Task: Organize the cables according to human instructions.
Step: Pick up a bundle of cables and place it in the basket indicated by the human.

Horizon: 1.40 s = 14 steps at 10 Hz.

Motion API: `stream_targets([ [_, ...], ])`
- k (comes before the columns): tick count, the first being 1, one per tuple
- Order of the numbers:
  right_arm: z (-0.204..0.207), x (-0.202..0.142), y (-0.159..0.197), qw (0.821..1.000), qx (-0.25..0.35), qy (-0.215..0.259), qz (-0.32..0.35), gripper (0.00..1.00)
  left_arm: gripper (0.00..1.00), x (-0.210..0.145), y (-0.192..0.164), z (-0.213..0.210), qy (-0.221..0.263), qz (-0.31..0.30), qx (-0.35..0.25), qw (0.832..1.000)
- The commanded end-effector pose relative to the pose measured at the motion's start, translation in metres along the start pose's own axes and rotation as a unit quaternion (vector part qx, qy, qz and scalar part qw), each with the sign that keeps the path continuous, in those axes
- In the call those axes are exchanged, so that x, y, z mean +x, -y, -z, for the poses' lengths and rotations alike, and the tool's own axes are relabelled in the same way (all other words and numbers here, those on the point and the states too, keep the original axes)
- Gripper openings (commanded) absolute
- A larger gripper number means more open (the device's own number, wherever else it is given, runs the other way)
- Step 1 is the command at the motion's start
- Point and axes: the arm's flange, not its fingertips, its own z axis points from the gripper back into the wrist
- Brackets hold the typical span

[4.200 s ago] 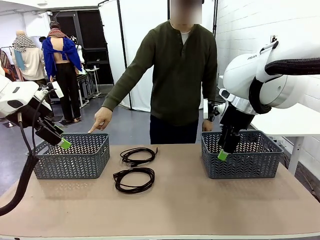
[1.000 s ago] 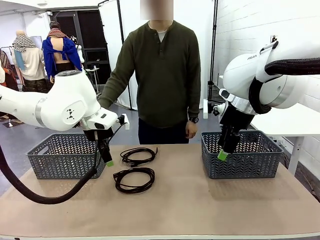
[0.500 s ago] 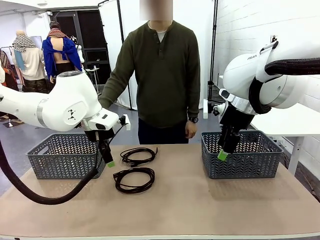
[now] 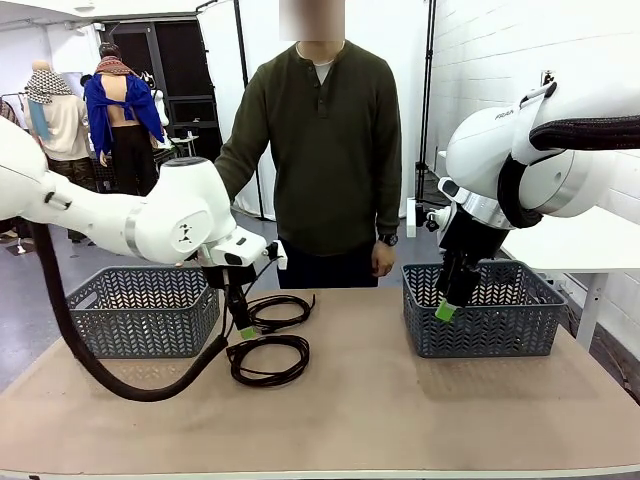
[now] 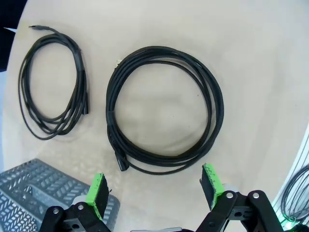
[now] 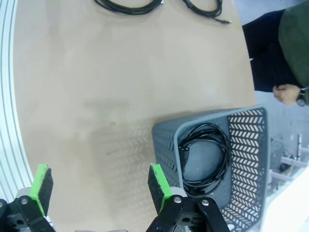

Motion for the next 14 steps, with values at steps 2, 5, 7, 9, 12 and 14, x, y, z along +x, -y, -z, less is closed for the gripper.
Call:
stream_targets([
  [2, 0.001, 0.002, 0.003, 1.000, -0.003, -0.003, 0.005, 1.00, 1.00, 0.014, -0.011, 0.018, -0.030, -0.008, -0.012, 0.999],
  [5, 0.001, 0.002, 0.003, 1.000, -0.003, -0.003, 0.005, 1.00, 1.00, 0.018, -0.021, 0.040, -0.034, 0.003, -0.032, 0.999],
  [7, 0.001, 0.002, 0.003, 1.000, -0.003, -0.003, 0.005, 1.00, 1.00, 0.016, -0.026, 0.047, -0.039, 0.005, -0.045, 0.998],
  [9, 0.001, 0.002, 0.003, 1.000, -0.003, -0.003, 0.005, 1.00, 1.00, 0.014, -0.015, 0.046, -0.027, -0.003, -0.032, 0.999],
  [12, 0.001, 0.002, 0.003, 1.000, -0.003, -0.003, 0.005, 1.00, 1.00, 0.014, -0.015, 0.046, -0.027, -0.003, -0.032, 0.999],
  [14, 0.001, 0.002, 0.003, 1.000, -0.003, -0.003, 0.005, 1.00, 1.00, 0.014, -0.015, 0.046, -0.027, -0.003, -0.032, 0.999],
])
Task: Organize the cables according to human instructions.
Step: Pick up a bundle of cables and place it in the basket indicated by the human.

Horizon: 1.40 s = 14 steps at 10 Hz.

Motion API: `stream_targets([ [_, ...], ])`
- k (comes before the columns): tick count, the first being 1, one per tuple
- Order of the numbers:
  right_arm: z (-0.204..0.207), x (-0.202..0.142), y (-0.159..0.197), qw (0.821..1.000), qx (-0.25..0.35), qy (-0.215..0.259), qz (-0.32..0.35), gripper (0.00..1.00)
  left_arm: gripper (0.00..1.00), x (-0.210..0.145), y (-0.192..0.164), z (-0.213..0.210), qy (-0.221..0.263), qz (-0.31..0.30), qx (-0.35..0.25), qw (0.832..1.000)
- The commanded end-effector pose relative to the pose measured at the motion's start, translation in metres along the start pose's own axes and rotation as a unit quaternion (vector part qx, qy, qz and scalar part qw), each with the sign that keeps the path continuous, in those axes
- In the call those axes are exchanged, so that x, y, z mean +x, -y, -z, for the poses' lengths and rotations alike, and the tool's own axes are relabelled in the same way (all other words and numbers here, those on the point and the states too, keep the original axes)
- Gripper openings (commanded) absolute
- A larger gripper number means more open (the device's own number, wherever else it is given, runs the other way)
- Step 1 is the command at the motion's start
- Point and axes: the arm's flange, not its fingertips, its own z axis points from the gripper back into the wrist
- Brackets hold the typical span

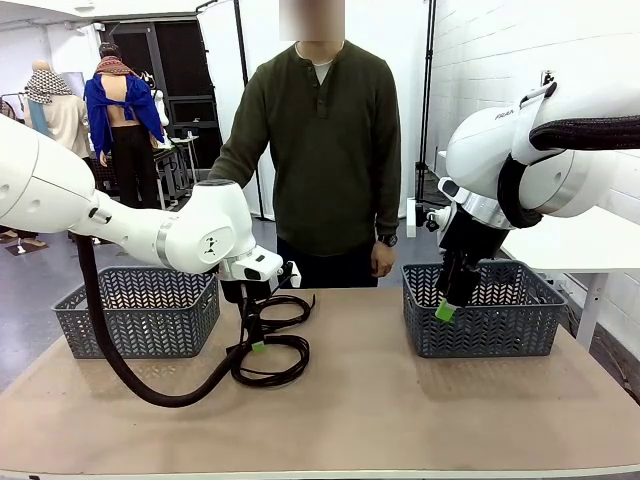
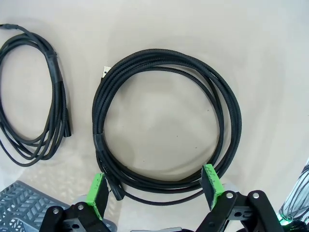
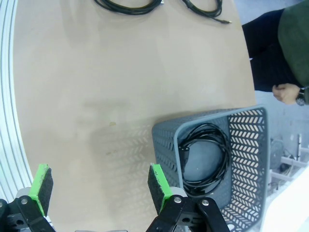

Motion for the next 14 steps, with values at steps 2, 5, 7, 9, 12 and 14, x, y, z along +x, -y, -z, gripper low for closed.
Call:
stream_targets([
  [2, 0.001, 0.002, 0.003, 1.000, -0.003, -0.003, 0.005, 1.00, 1.00, 0.000, 0.000, 0.000, 0.000, 0.000, 0.000, 1.000],
  [5, 0.001, 0.002, 0.003, 1.000, -0.003, -0.003, 0.005, 1.00, 1.00, 0.004, -0.010, 0.007, 0.000, 0.014, -0.002, 1.000],
  [7, 0.001, 0.002, 0.003, 1.000, -0.003, -0.003, 0.005, 1.00, 1.00, 0.006, -0.017, 0.010, -0.005, 0.014, 0.001, 1.000],
  [9, 0.001, 0.002, 0.003, 1.000, -0.003, -0.003, 0.005, 1.00, 1.00, 0.008, -0.024, 0.016, -0.010, 0.018, -0.003, 1.000],
  [12, 0.001, 0.002, 0.003, 1.000, -0.003, -0.003, 0.005, 1.00, 1.00, 0.012, -0.036, 0.023, -0.018, 0.017, -0.010, 1.000],
  [14, 0.001, 0.002, 0.003, 1.000, -0.003, -0.003, 0.005, 1.00, 1.00, 0.013, -0.041, 0.029, -0.021, 0.016, -0.016, 1.000],
])
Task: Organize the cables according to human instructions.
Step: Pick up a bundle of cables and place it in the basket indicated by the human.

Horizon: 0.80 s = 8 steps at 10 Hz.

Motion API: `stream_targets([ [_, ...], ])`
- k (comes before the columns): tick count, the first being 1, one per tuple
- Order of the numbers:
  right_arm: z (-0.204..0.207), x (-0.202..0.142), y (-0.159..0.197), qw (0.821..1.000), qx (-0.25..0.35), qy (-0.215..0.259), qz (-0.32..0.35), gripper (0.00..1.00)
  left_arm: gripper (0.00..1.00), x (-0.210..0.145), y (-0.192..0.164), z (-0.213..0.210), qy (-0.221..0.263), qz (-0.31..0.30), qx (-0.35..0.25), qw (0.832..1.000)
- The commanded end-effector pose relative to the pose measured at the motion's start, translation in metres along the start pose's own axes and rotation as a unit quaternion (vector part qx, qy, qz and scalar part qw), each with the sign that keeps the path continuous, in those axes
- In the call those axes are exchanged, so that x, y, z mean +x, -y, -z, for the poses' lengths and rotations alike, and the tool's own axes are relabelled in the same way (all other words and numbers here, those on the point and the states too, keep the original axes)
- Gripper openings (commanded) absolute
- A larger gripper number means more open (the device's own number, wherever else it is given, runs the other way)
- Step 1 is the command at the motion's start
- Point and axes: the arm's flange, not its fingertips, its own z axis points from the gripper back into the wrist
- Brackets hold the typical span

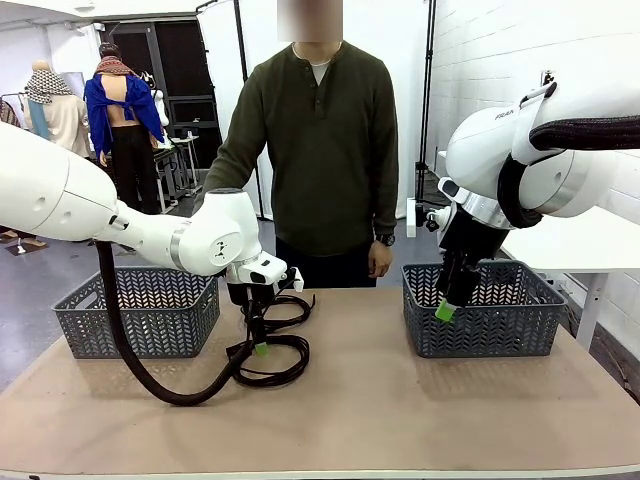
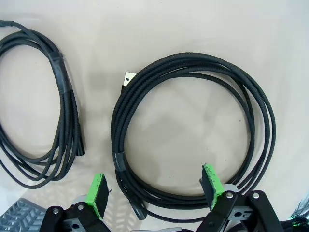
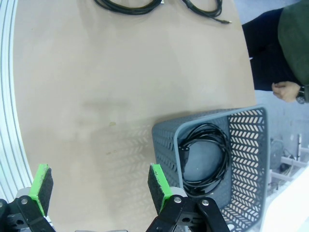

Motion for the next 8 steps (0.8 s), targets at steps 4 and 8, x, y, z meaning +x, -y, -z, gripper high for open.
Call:
stream_targets([
  [4, 0.001, 0.002, 0.003, 1.000, -0.003, -0.003, 0.005, 1.00, 1.00, 0.006, -0.022, 0.010, -0.012, 0.013, -0.008, 1.000],
  [8, 0.001, 0.002, 0.003, 1.000, -0.003, -0.003, 0.005, 1.00, 1.00, 0.008, -0.028, 0.022, -0.015, 0.019, -0.020, 0.999],
])
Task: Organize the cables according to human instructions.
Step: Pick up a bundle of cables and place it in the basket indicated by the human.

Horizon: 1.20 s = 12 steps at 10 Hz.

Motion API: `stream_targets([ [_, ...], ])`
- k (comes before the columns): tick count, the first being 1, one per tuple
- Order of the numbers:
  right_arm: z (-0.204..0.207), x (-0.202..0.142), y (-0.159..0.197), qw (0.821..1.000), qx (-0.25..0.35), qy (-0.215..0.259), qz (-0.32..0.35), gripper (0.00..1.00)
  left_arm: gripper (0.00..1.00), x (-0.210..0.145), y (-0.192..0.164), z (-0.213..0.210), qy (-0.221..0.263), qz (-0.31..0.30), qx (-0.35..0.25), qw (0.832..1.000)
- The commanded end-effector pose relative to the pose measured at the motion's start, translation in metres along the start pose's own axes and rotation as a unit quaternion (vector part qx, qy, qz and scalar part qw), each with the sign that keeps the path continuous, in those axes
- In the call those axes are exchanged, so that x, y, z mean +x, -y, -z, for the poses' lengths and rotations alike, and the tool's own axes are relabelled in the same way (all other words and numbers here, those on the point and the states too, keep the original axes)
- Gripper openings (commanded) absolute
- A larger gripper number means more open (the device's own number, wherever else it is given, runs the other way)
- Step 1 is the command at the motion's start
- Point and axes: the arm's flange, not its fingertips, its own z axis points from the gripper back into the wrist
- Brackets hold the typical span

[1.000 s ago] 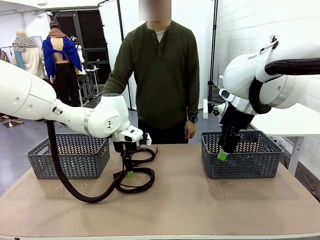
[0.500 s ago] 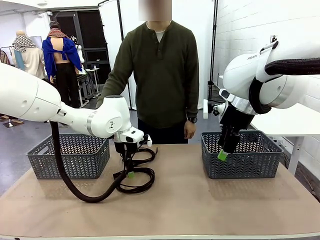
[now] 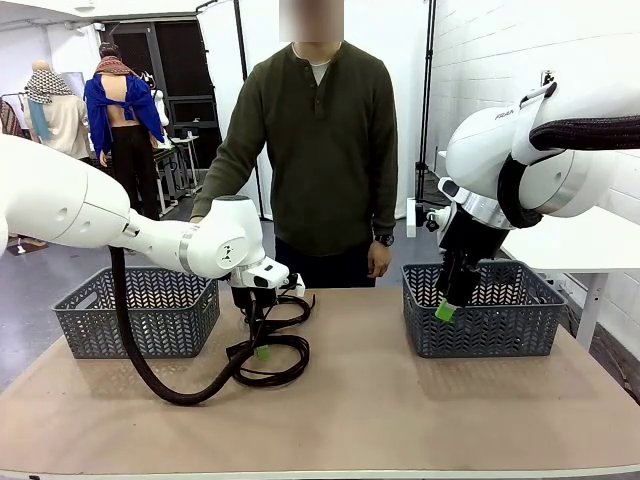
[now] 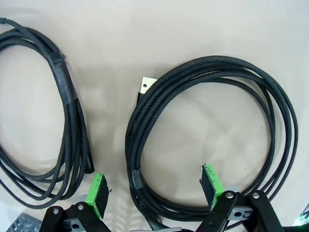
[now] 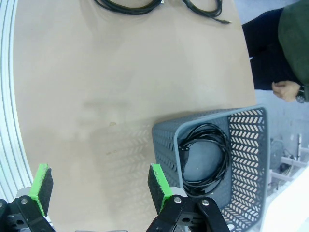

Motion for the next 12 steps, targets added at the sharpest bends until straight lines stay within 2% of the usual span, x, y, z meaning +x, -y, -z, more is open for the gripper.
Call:
stream_targets([
  [1, 0.0007, 0.0023, 0.0027, 1.000, -0.003, -0.003, 0.005, 1.00, 1.00, 0.0019, -0.0084, 0.0016, -0.011, 0.012, -0.012, 1.000],
  [7, 0.0007, 0.0023, 0.0027, 1.000, -0.003, -0.003, 0.005, 1.00, 0.98, 0.0035, -0.0106, 0.0095, -0.013, 0.006, -0.028, 1.000],
  [12, 0.0007, 0.0023, 0.0027, 1.000, -0.003, -0.003, 0.005, 1.00, 0.05, 0.0060, -0.0071, 0.0076, -0.009, 0.007, -0.026, 1.000],
])
